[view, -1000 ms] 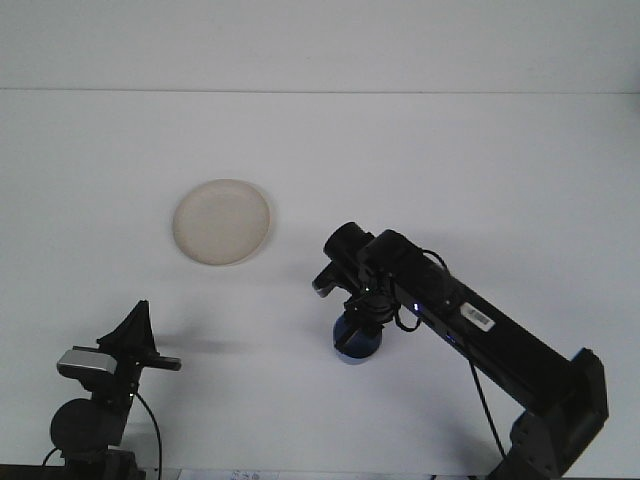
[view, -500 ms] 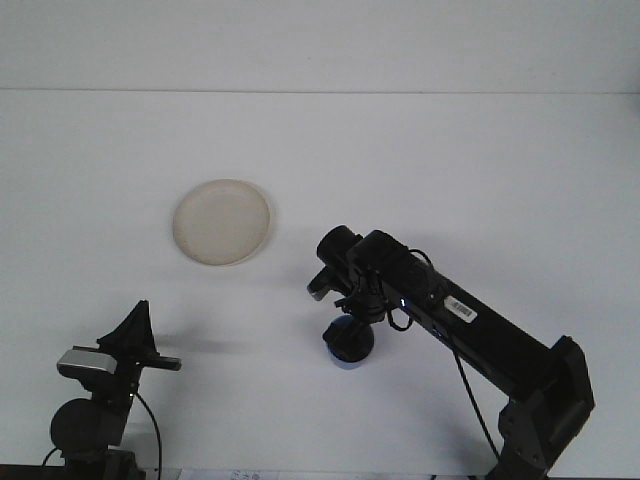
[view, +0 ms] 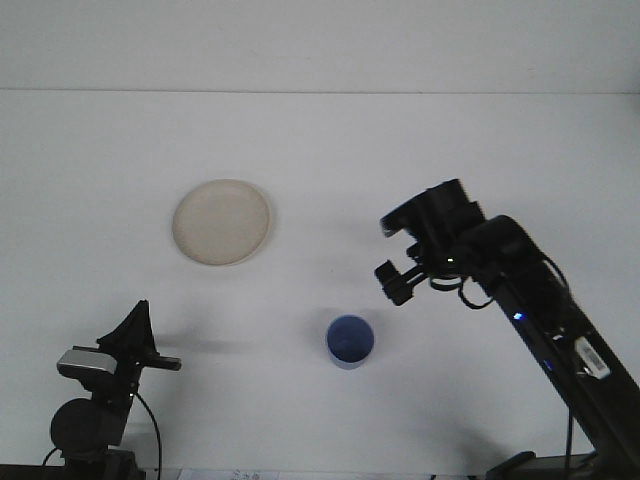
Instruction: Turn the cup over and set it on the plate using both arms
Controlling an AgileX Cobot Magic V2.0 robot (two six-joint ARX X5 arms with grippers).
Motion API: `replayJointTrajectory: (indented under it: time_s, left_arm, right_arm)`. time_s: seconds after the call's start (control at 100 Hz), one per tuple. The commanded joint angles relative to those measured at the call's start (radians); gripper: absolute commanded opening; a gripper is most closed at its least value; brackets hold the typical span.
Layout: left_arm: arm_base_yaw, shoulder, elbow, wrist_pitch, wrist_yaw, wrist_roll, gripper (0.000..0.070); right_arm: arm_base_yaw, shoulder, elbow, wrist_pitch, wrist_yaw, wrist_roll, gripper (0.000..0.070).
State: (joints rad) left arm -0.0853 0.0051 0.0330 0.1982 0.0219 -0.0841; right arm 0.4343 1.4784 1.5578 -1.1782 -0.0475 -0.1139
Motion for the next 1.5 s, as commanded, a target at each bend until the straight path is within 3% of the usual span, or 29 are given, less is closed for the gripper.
replayJointTrajectory:
  time_s: [0.0, 0.22, 0.43, 0.55, 0.67, 0.77, 1.11, 1.29, 1.41, 1.49]
  left_arm:
    - [0.000, -0.002, -0.017, 0.013, -0.003, 0.012, 0.0013]
    - [0.000, -0.002, -0.017, 0.015, -0.003, 0.012, 0.0013]
    - [0.000, -0.002, -0.017, 0.014, -0.003, 0.012, 0.0013]
    - [0.000, -0.002, -0.016, 0.013, -0.003, 0.012, 0.0013]
    - [0.000, -0.002, -0.013, 0.013, -0.003, 0.012, 0.0013]
    - [0.000, -0.002, -0.006, 0.008, -0.003, 0.012, 0.0013]
    - [0.000, 0.116, 0.251, -0.181, -0.003, -0.015, 0.0013]
    - [0.000, 0.410, 0.624, -0.476, -0.003, -0.089, 0.0013]
    - [0.000, 0.622, 0.881, -0.695, 0.001, -0.077, 0.0013]
    - [-0.001, 0.741, 1.022, -0.807, 0.016, -0.027, 0.0013]
  right_arm:
    - [-0.054, -0.059, -0.010, 0.033, 0.003, 0.024, 0.0641]
    - [-0.265, -0.347, -0.233, 0.253, 0.024, 0.096, 0.0641]
    - [-0.321, -0.658, -0.549, 0.512, 0.032, 0.167, 0.0632]
    - [-0.320, -0.813, -0.698, 0.612, 0.042, 0.208, 0.0479]
    - [-0.320, -0.930, -0.800, 0.660, 0.048, 0.216, 0.0171]
    - [-0.320, -0.988, -0.836, 0.666, 0.048, 0.215, 0.0003]
    - [-0.320, -0.986, -0.839, 0.671, 0.048, 0.216, 0.0000]
    - [-0.320, -0.964, -0.839, 0.674, 0.048, 0.215, 0.0000]
    - [-0.320, -0.949, -0.839, 0.677, 0.047, 0.215, 0.0000]
    - [-0.320, -0.940, -0.839, 0.678, 0.047, 0.215, 0.0000]
